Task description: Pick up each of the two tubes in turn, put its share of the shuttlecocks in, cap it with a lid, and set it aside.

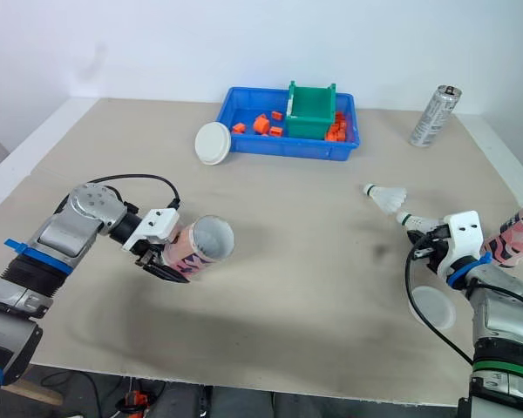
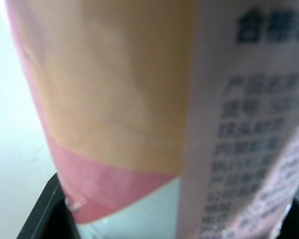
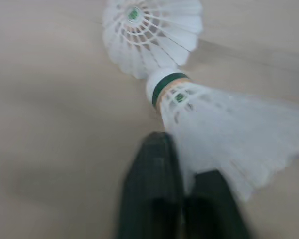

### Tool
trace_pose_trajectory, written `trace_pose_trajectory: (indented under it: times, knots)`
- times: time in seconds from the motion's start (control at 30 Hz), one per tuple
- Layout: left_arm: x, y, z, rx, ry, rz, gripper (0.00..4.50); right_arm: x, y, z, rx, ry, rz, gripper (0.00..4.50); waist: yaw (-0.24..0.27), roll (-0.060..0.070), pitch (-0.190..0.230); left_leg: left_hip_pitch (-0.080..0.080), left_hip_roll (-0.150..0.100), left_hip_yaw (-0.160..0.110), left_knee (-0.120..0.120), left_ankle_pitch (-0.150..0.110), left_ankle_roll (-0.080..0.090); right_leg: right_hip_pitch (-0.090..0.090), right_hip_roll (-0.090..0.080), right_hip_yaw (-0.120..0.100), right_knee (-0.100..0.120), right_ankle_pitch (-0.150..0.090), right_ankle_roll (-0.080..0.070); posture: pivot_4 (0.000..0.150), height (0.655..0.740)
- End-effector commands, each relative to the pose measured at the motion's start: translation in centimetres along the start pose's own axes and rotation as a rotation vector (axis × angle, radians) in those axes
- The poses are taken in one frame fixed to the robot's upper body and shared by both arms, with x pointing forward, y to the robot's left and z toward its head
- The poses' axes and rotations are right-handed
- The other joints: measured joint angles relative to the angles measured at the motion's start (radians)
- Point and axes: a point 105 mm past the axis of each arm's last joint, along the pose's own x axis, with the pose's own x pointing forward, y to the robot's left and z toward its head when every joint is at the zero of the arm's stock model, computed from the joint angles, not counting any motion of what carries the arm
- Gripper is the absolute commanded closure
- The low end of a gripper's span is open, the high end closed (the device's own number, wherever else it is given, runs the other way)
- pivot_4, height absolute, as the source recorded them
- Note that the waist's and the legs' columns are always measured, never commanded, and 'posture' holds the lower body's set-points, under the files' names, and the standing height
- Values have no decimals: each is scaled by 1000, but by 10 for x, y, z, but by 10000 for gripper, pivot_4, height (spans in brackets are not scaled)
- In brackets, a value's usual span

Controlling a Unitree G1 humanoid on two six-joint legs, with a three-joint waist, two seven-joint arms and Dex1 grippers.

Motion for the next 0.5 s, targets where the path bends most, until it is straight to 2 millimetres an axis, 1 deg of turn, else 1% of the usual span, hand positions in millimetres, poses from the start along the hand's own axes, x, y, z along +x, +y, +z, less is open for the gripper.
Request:
trace_pose_trajectory:
  times: [0.03,0.1,0.17,0.23,0.27,0.3,0.37,0.43,0.5]
  knots:
    - [6,-5,1,0,-5,-29,14291,-12,-9,25,-37,-83,-21,44510,-1,0,0,0,0,0,0,0,0,0,0,0,0,0,0,1500,7355]
    - [6,-5,2,3,-5,-30,14291,-17,-8,32,-41,-101,-13,44510,-1,0,0,0,0,0,0,0,0,0,0,0,0,0,0,1500,7355]
    - [6,-4,2,4,-5,-31,14291,-24,-2,45,-59,-136,21,44510,-1,0,0,0,0,0,0,0,0,0,0,0,0,0,0,1500,7355]
    - [7,-5,2,6,-4,-35,14291,-34,18,74,-88,-199,119,44510,-2,1,1,0,0,0,0,0,0,0,0,0,0,0,0,1500,7355]
    - [7,-5,2,6,-4,-37,14291,-37,30,84,-108,-215,175,44510,-3,3,1,0,0,0,0,0,0,0,0,0,0,0,0,1500,7355]
    - [7,-4,2,6,-3,-38,14291,-42,52,100,-153,-240,274,44510,-3,4,1,-1,0,0,0,0,0,0,0,0,0,0,0,1500,7355]
    - [7,-4,1,6,-1,-39,14291,-52,95,121,-250,-263,467,44510,-3,5,1,0,0,0,0,0,0,-1,0,1,0,0,0,1500,7355]
    - [8,-3,1,8,1,-41,14291,-62,137,134,-360,-271,645,44510,-3,3,1,0,1,-1,0,0,0,0,1,0,0,-2,-4,1500,7355]
    - [8,-2,2,11,1,-42,14291,-67,166,140,-462,-271,767,44510,-3,2,1,0,1,-1,0,0,0,0,1,0,0,-2,-5,1500,7355]
